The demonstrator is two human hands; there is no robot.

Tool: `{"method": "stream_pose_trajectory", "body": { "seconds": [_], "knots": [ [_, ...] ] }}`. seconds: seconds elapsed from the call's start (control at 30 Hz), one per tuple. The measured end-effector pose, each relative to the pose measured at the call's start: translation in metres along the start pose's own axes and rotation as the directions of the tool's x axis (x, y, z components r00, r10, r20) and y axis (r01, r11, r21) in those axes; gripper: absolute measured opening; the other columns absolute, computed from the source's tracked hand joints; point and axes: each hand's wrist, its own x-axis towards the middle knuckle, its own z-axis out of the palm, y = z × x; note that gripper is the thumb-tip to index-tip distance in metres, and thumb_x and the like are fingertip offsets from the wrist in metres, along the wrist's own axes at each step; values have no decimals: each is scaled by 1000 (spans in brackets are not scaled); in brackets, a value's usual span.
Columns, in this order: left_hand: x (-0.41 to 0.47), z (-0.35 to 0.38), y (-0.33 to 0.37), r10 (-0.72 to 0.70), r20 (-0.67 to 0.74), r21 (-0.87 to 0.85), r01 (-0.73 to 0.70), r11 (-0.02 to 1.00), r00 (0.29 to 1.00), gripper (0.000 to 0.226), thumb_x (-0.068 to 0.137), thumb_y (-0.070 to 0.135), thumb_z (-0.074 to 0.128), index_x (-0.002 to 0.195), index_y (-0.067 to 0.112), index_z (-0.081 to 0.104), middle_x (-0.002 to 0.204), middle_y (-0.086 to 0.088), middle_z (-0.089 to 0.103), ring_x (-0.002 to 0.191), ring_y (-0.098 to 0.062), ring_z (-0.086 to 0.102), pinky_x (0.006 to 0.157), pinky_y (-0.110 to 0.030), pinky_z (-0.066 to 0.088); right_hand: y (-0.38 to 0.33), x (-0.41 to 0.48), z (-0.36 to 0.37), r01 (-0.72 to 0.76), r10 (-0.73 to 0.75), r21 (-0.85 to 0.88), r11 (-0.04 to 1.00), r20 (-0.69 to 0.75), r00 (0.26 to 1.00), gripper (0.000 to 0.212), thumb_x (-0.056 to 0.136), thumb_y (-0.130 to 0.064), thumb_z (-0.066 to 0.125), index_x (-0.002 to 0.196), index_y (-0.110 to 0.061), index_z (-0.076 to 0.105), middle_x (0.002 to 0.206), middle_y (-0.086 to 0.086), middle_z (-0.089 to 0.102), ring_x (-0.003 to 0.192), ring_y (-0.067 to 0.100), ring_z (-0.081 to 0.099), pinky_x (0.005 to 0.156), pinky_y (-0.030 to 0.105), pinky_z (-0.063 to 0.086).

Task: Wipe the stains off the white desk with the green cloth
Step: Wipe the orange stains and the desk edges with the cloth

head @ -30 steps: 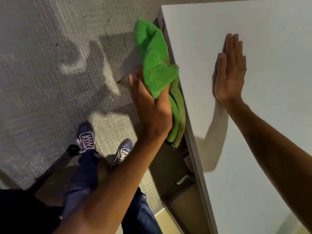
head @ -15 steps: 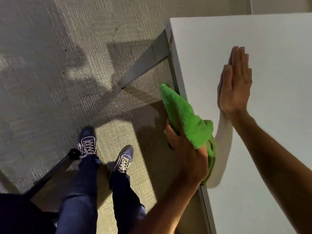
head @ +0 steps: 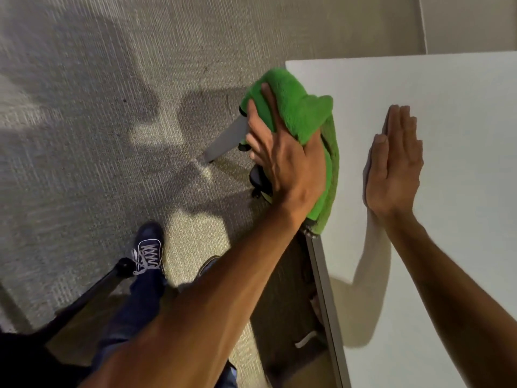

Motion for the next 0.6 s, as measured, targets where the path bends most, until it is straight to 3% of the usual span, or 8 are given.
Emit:
{"method": "stream_pose_trajectory", "body": {
  "seconds": [0.1,0.23,0.37,0.5,0.57,0.6],
  "knots": [
    [36,-2,13,-18,-16,76,19,997,1000,55,99,47,50,145,17,53,164,3,17,131,-20,31,110,-34,21,1,0,2,7,-7,1,1000,-13,1000,53,112,-26,22,163,-13,21,172,6,16,160,22,10,131,48,10],
    [74,-5,31,-24,-10,15,24,1000,1000,43,100,42,53,122,9,68,163,2,24,131,-22,33,112,-39,21,1,0,5,19,-19,-7,1000,-29,999,55,110,-29,21,162,-11,21,171,7,17,160,24,11,130,50,11],
    [21,-8,19,-58,-1,-55,57,997,998,56,101,37,52,149,9,46,165,-2,23,139,-27,31,116,-46,26,1,-1,4,23,-23,-3,1000,-31,999,55,110,-29,22,162,-11,21,171,8,17,160,25,11,130,51,12],
    [-58,-12,-11,13,16,-101,-11,995,1000,50,99,18,50,147,3,48,163,-22,25,148,-40,31,124,-44,20,6,1,5,20,-20,1,1000,-26,999,53,111,-28,23,163,-14,22,171,7,18,160,24,12,129,51,13],
    [-99,-12,-29,12,91,-113,-2,994,996,51,97,14,50,147,13,49,162,-26,25,149,-39,31,125,-49,20,7,1,5,13,-13,0,1000,-18,1000,53,111,-28,23,163,-16,21,172,6,17,160,24,11,130,51,12],
    [-113,-14,-35,-38,125,-136,55,989,991,57,97,17,50,152,20,39,162,-23,26,150,-34,31,124,-50,22,7,1,5,10,-10,-1,1000,-16,1000,53,111,-29,23,163,-16,21,172,6,17,160,23,11,130,50,11]
  ]
}}
